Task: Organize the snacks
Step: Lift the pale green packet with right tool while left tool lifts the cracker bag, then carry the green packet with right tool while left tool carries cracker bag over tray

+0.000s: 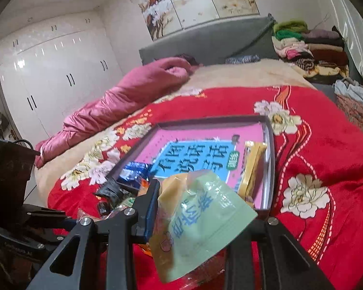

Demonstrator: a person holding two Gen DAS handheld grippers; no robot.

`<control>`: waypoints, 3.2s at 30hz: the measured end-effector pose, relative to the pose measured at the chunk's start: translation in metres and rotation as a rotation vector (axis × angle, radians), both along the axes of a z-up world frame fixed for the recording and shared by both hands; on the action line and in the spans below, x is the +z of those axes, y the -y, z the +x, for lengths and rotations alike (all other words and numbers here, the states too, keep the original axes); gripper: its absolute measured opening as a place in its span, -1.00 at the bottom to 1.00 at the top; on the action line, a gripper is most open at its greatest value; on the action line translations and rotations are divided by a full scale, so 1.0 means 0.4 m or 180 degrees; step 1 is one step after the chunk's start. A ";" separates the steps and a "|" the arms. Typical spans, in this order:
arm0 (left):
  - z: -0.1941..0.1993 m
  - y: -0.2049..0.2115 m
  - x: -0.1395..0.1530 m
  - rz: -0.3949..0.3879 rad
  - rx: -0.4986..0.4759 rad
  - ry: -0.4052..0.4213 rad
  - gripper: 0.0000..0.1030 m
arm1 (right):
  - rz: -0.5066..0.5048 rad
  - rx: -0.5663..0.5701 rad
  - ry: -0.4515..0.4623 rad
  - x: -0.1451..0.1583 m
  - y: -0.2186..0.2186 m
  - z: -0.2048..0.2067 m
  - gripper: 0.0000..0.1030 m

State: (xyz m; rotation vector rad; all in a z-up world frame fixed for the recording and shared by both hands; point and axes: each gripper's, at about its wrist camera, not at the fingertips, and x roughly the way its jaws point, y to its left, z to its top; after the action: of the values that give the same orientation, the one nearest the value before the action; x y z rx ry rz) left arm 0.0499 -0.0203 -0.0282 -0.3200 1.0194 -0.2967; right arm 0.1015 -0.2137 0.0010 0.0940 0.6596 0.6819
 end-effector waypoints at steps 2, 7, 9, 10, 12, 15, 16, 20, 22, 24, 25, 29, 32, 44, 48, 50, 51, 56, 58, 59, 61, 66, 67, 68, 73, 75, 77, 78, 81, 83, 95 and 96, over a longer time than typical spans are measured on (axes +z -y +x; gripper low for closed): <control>0.004 -0.007 0.011 -0.0001 0.0032 0.0029 -0.11 | 0.0016 0.0004 0.0063 0.010 -0.002 -0.005 -0.36; 0.013 -0.024 0.034 0.0013 0.0102 0.0103 -0.11 | 0.0053 0.0013 0.0108 0.018 -0.005 -0.007 -0.36; 0.018 -0.031 0.041 0.0018 0.0133 0.0127 -0.11 | 0.0068 0.0006 0.0117 0.021 -0.005 -0.006 -0.36; 0.021 -0.034 0.044 0.0017 0.0147 0.0136 -0.11 | 0.0074 -0.0007 0.0126 0.023 -0.004 -0.006 -0.36; 0.026 -0.040 0.050 0.0029 0.0178 0.0156 -0.11 | 0.0095 -0.0017 0.0139 0.023 -0.002 -0.005 -0.36; 0.034 -0.052 0.060 0.0035 0.0231 0.0189 -0.11 | 0.0132 -0.0023 0.0141 0.025 -0.001 -0.001 -0.36; 0.037 -0.057 0.063 0.0030 0.0250 0.0196 -0.11 | 0.0148 -0.0018 0.0135 0.025 -0.001 0.001 -0.36; 0.048 -0.072 0.073 0.0028 0.0309 0.0225 -0.11 | 0.0166 0.0001 0.0150 0.026 -0.008 0.005 -0.36; 0.052 -0.077 0.078 0.0028 0.0330 0.0237 -0.11 | 0.0173 0.0017 0.0167 0.029 -0.012 0.005 -0.36; 0.055 -0.078 0.081 0.0036 0.0345 0.0247 -0.11 | 0.0179 0.0031 0.0175 0.030 -0.016 0.008 -0.36; 0.056 -0.079 0.083 0.0037 0.0354 0.0255 -0.11 | 0.0174 0.0029 0.0186 0.030 -0.018 0.009 -0.36; 0.065 -0.087 0.090 0.0039 0.0390 0.0275 -0.11 | 0.0174 0.0013 0.0206 0.034 -0.020 0.016 -0.36; 0.073 -0.094 0.093 0.0035 0.0428 0.0286 -0.11 | 0.0205 -0.0005 0.0203 0.035 -0.017 0.024 -0.36; 0.110 -0.100 0.109 0.0070 0.0499 0.0370 -0.11 | 0.0275 -0.0017 0.0207 0.042 -0.010 0.033 -0.36; 0.128 -0.101 0.108 0.0075 0.0518 0.0376 -0.11 | 0.0287 -0.0039 0.0200 0.042 -0.007 0.043 -0.36; 0.137 -0.102 0.109 0.0079 0.0531 0.0386 -0.11 | 0.0286 -0.0054 0.0186 0.040 -0.006 0.050 -0.36; 0.141 -0.102 0.110 0.0080 0.0536 0.0393 -0.11 | 0.0287 -0.0062 0.0183 0.039 -0.003 0.050 -0.36; 0.165 -0.104 0.112 0.0092 0.0558 0.0400 -0.11 | 0.0281 -0.0102 0.0180 0.038 0.001 0.069 -0.36; 0.173 -0.103 0.112 0.0080 0.0561 0.0402 -0.11 | 0.0290 -0.0097 0.0145 0.033 0.001 0.080 -0.36; 0.177 -0.101 0.112 0.0086 0.0556 0.0405 -0.11 | 0.0282 -0.0103 0.0136 0.030 0.001 0.085 -0.36; 0.183 -0.099 0.111 0.0082 0.0558 0.0405 -0.11 | 0.0268 -0.0103 0.0118 0.026 -0.002 0.092 -0.36; 0.198 -0.092 0.104 0.0085 0.0554 0.0398 -0.11 | 0.0221 -0.0081 0.0114 0.020 -0.007 0.105 -0.36; 0.202 -0.092 0.101 0.0080 0.0560 0.0395 -0.11 | 0.0204 -0.0086 0.0113 0.017 -0.009 0.107 -0.35; 0.205 -0.091 0.098 0.0080 0.0561 0.0387 -0.11 | 0.0192 -0.0088 0.0104 0.015 -0.010 0.110 -0.36; 0.219 -0.087 0.085 0.0091 0.0563 0.0363 -0.11 | 0.0171 -0.0092 0.0109 0.012 -0.012 0.121 -0.36; 0.224 -0.085 0.079 0.0095 0.0565 0.0351 -0.11 | 0.0177 -0.0089 0.0104 0.011 -0.011 0.124 -0.36; 0.232 -0.085 0.073 0.0102 0.0564 0.0337 -0.11 | 0.0170 -0.0096 0.0099 0.009 -0.012 0.128 -0.35; 0.235 -0.084 0.070 0.0103 0.0564 0.0331 -0.11 | 0.0172 -0.0097 0.0097 0.010 -0.012 0.130 -0.36; 0.245 -0.081 0.062 0.0107 0.0565 0.0311 -0.11 | 0.0169 -0.0094 0.0102 0.008 -0.012 0.133 -0.36; 0.252 -0.078 0.057 0.0106 0.0564 0.0299 -0.11 | 0.0159 -0.0092 0.0079 0.005 -0.014 0.137 -0.36; 0.297 -0.054 0.041 0.0130 0.0489 0.0255 -0.11 | 0.0132 -0.0080 0.0073 0.003 -0.021 0.148 -0.35; 0.300 -0.054 0.039 0.0131 0.0485 0.0250 -0.11 | 0.0124 -0.0084 0.0071 0.002 -0.022 0.149 -0.36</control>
State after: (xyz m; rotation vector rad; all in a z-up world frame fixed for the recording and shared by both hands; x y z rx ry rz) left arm 0.1697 0.0011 -0.0127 -0.3441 0.9175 -0.1494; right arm 0.1610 -0.2049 0.0017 0.1307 0.6230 0.6698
